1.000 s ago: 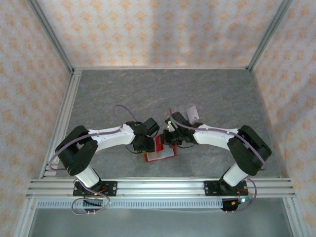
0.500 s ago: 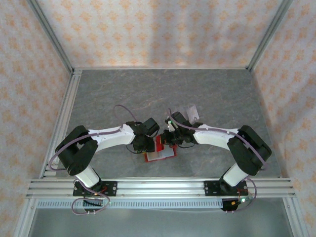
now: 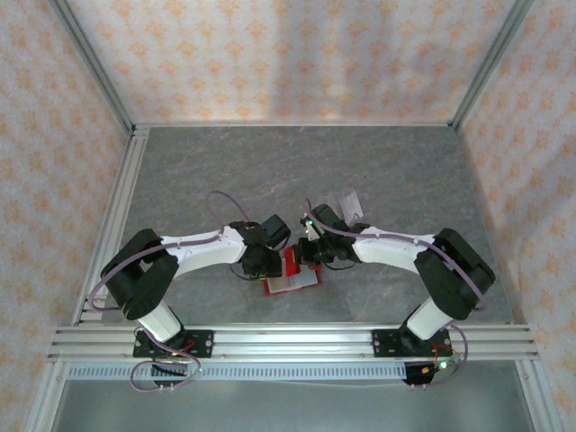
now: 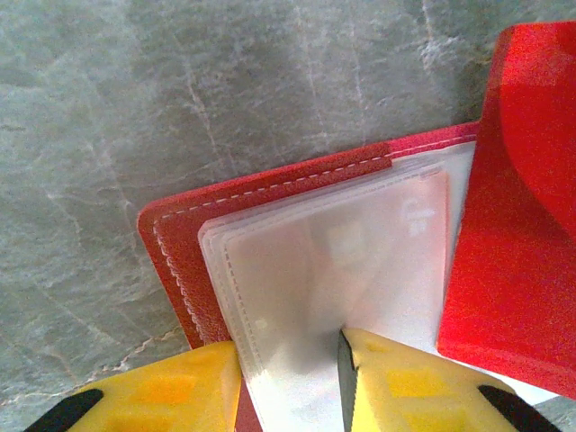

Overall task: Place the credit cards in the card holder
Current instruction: Insert the credit card into the card slot.

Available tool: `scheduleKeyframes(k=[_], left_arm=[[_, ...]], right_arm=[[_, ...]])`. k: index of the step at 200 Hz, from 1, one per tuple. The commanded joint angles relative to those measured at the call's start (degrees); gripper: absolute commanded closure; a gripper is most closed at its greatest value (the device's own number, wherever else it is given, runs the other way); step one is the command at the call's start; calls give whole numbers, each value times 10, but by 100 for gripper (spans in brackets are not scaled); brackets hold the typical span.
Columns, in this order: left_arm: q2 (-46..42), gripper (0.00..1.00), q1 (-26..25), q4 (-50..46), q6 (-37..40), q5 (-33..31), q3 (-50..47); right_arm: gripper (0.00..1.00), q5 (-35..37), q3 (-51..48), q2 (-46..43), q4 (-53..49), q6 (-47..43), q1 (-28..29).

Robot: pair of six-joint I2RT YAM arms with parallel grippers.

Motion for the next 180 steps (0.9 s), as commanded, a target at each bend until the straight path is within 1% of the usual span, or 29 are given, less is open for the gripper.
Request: scheduleKeyframes(k=[1,114,180], left_arm=[[-3,66,-3,-21,-3,-20,-13],[0,66,-4,-24,-2,-20,-7],[1,66,-4,-23,-2,-19,-6]], right_arm=[[100,31,3,-3,-38,-20,-5],[100,44,15,2,-60,-44,-6],[100,21,9,5,-42,-32,-6]])
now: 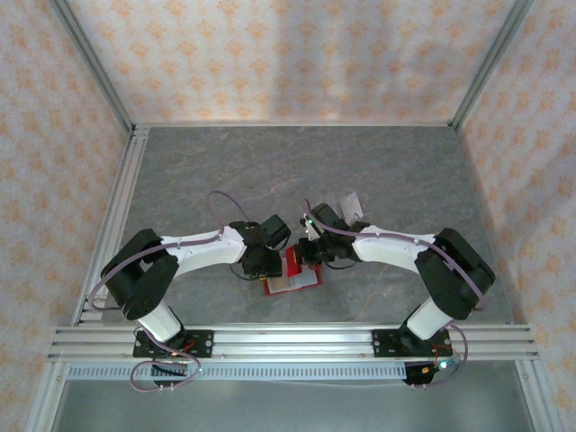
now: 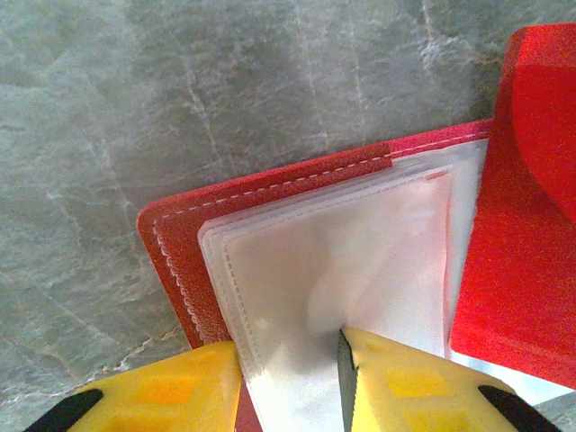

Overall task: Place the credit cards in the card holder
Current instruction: Insert the credit card into the card slot.

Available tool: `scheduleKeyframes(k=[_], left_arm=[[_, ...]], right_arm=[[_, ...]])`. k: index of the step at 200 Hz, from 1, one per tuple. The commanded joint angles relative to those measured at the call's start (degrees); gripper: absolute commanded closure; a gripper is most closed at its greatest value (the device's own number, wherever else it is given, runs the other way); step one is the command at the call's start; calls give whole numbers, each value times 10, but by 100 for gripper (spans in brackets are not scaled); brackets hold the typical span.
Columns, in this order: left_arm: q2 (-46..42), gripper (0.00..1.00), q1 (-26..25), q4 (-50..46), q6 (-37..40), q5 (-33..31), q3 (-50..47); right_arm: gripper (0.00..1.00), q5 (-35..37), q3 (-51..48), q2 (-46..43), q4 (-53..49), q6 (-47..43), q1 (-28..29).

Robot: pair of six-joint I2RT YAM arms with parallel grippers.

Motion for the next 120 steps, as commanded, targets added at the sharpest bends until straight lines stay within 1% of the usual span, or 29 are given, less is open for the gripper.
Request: scheduleKeyframes(k=[1,37,120], left_arm=[[1,66,-4,-23,-2,-18,-6],[3,66,-4,-23,0,-19,-5],[1,66,-4,-22,-1,-19,-9]], right_arm=[[100,13,0,5,-20,-4,-4],[100,-15,-5,8,8,18,-4],[100,-49,-13,12,46,44,-4]])
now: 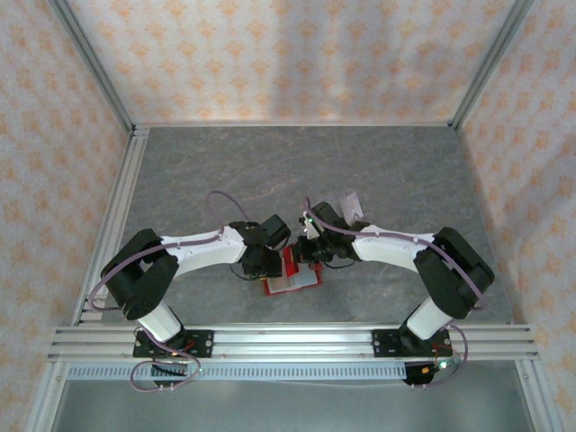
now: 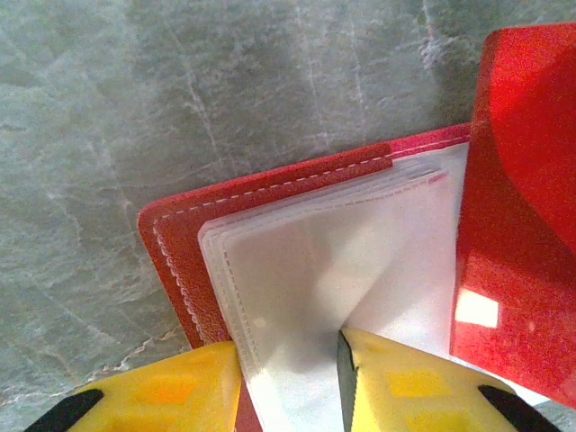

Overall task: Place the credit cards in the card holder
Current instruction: Insert the credit card into the card slot.

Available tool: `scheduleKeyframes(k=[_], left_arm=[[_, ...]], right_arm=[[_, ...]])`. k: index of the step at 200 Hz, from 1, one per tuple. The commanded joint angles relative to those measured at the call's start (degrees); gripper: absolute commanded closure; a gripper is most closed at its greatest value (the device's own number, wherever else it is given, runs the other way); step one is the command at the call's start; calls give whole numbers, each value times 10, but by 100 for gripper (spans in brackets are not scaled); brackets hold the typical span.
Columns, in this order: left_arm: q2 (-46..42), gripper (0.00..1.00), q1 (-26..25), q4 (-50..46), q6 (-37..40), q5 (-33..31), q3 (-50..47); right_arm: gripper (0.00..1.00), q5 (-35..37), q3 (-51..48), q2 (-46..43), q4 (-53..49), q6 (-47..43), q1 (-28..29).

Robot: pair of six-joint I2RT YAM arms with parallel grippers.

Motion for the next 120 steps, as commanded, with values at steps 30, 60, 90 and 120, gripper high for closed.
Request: scheduleKeyframes(k=[30,60,90,120], left_arm=[[1,66,-4,-21,-2,-19,-9],[2,66,-4,-23,-1,-20,-9],[3,66,-4,-23,-1,-20,-9],[1,66,-4,-25,-1,-21,-12]], right_arm=[[100,-13,-15,10,21,14,-2],[100,-18,-21,12,26,18,-2],[100,-7,-17,8,4,10,-2],[100,7,-8,5,-24,0,-2]])
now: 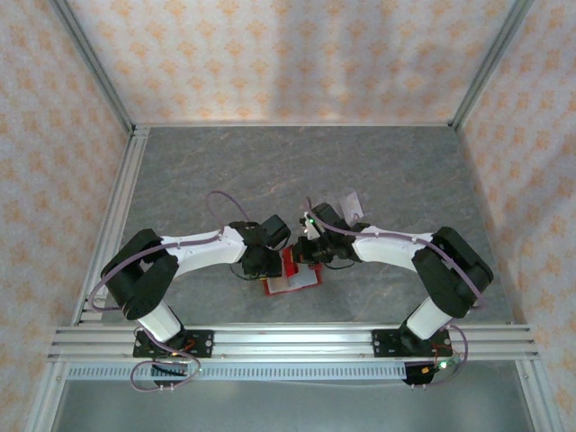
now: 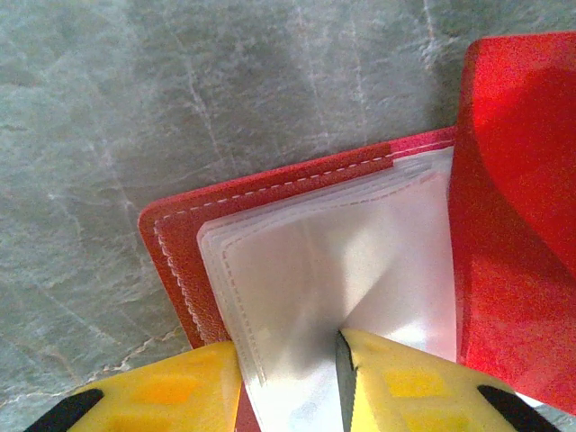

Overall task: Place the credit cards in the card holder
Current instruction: Insert the credit card into the card slot.

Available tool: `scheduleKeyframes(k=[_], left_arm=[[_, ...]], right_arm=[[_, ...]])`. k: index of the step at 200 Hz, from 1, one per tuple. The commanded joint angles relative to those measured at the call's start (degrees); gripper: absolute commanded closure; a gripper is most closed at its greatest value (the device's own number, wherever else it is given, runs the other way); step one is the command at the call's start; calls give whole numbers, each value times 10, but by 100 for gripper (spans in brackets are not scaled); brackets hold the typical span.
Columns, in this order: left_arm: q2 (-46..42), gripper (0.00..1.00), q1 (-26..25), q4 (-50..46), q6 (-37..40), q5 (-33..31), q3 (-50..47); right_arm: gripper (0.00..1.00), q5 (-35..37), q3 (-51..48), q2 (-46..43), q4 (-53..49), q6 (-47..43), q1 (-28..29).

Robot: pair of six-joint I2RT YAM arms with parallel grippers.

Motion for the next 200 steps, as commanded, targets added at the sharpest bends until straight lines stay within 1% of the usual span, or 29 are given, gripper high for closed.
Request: scheduleKeyframes(k=[1,94,172,200], left_arm=[[0,66,-4,-25,-1,-21,-12],[-9,68,-4,-26,-6,-29,-24],[-15,68,-4,-30,-6,-29,-27],[-15,68,-4,-29,-6,-29,-26]], right_arm=[[100,17,2,1,-39,-14,1],[100,26,32,-14,-80,-31,1],[100,-3,24,2,-29,1,1],[100,-10,28,0,-27,3,1]])
